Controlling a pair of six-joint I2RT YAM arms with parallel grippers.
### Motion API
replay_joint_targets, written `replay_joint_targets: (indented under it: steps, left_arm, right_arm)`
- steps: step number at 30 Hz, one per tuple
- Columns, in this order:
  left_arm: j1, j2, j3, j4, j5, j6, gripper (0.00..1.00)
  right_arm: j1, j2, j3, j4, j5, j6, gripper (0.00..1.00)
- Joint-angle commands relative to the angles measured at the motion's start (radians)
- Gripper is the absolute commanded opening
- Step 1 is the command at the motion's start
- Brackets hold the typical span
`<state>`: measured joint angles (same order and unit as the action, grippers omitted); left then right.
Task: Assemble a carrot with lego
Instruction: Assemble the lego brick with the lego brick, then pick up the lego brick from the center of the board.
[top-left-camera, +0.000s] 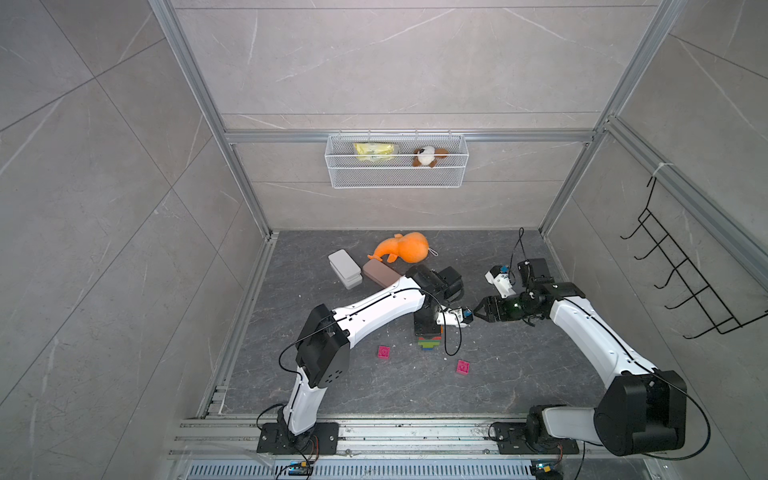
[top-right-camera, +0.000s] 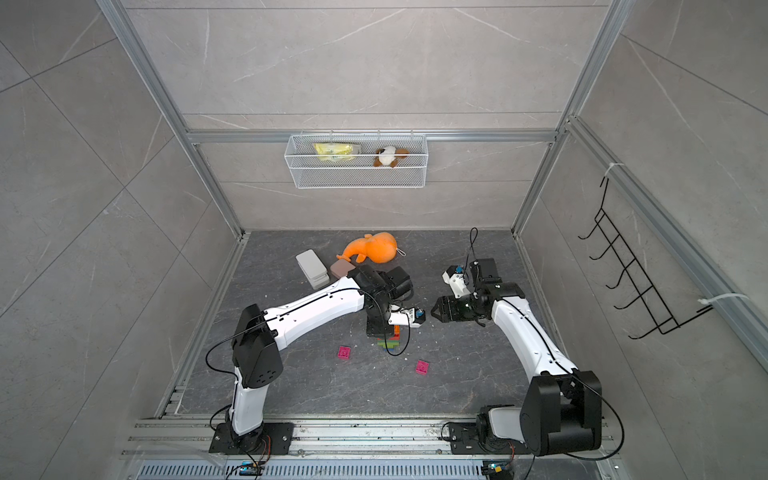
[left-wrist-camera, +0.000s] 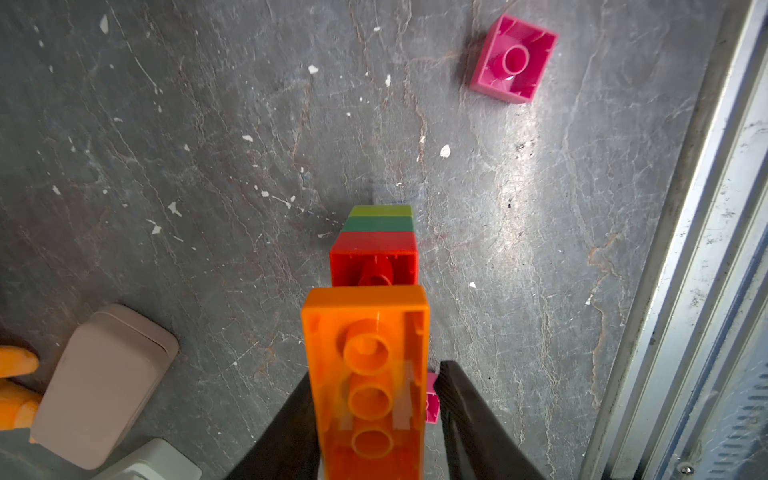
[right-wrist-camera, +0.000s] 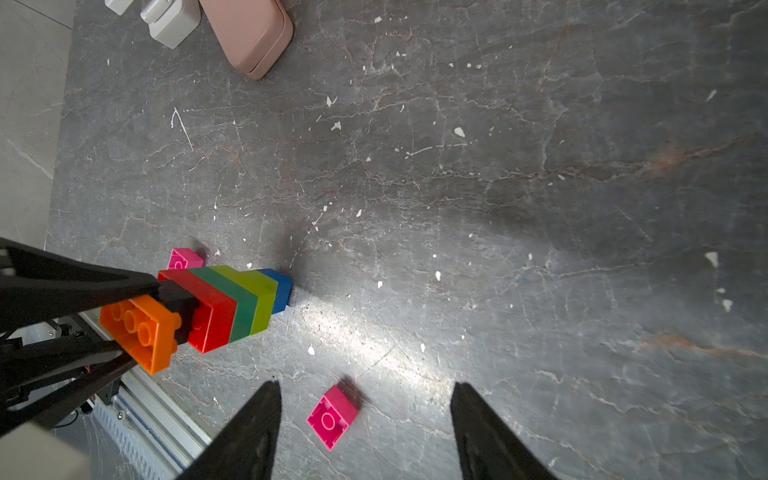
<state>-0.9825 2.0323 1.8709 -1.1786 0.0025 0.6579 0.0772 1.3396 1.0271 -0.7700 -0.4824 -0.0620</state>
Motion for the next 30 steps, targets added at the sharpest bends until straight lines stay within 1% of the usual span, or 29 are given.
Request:
replay_joint_targets:
  steps: [1, 5, 7, 10, 12, 15, 17, 19, 21, 24, 27, 30]
  left_arm:
    - [0.005, 0.01, 0.006, -0.021, 0.02, 0.013, 0.53]
    - [0.008, -0.003, 0.013, -0.005, 0.013, 0.011, 0.58]
    - [0.012, -0.018, 0.014, 0.007, 0.028, 0.012, 0.61]
    - [0.022, -0.066, -0.004, 0.042, 0.085, 0.01, 0.66]
    - [0.033, -0.123, -0.037, 0.08, 0.136, 0.005, 0.68]
    - [0.067, -0.229, -0.136, 0.192, 0.202, -0.039, 0.69]
    - [0.084, -0.303, -0.215, 0.299, 0.217, -0.121, 0.69]
    - [0.106, -0.376, -0.292, 0.424, 0.225, -0.226, 0.69]
    - [0.137, -0.464, -0.386, 0.572, 0.222, -0.361, 0.69]
    - [0.186, -0.588, -0.527, 0.77, 0.188, -0.534, 0.69]
    - [0.234, -0.679, -0.62, 0.861, 0.127, -0.658, 0.69]
    - [0.261, -0.72, -0.653, 0.846, 0.052, -0.693, 0.7]
  right_arm:
    - [-0.005, -0.009, -0.002, -0.028, 0.012, 0.013, 0.68]
    - [-0.003, -0.009, -0.002, -0.029, 0.013, 0.017, 0.68]
    - [-0.003, -0.013, -0.004, -0.031, 0.01, 0.02, 0.68]
    - [-0.002, -0.025, -0.006, -0.048, 0.004, 0.024, 0.68]
    - [-0.003, -0.038, -0.017, -0.062, -0.018, 0.038, 0.67]
    - [0.0, -0.054, -0.056, -0.071, -0.046, 0.117, 0.67]
    - [0.008, -0.061, -0.105, -0.058, -0.074, 0.195, 0.66]
    - [0.031, -0.073, -0.167, -0.033, -0.068, 0.274, 0.65]
    - [0.079, -0.1, -0.245, 0.014, -0.029, 0.359, 0.65]
    - [0.144, -0.123, -0.313, 0.027, 0.029, 0.424, 0.65]
    - [0.219, -0.133, -0.346, 0.044, 0.07, 0.491, 0.65]
    - [0.297, -0.135, -0.348, 0.036, 0.139, 0.542, 0.66]
